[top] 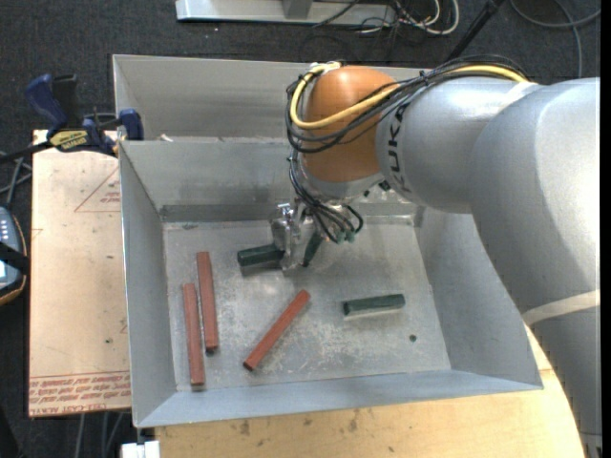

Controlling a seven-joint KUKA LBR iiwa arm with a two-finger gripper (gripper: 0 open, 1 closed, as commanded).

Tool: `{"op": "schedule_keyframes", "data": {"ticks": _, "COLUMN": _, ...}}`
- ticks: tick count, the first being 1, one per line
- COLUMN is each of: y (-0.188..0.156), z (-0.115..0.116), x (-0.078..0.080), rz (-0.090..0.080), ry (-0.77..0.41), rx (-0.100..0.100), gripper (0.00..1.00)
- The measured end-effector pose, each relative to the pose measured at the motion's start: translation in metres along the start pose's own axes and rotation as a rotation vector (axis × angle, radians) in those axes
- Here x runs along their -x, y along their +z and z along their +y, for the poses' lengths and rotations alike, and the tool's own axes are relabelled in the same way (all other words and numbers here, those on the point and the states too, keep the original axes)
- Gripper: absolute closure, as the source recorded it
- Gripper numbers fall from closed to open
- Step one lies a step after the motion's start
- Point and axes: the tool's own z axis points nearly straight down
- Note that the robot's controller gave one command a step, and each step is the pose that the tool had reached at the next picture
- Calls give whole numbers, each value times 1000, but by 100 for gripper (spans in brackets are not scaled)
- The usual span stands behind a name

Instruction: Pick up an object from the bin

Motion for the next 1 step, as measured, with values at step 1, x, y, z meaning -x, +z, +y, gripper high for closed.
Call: {"op": "schedule_keyframes", "data": {"ticks": 1, "y": -21, "z": 0, "x": 0, "rz": -1, "ry": -29, "rx": 0, "gripper": 100}}
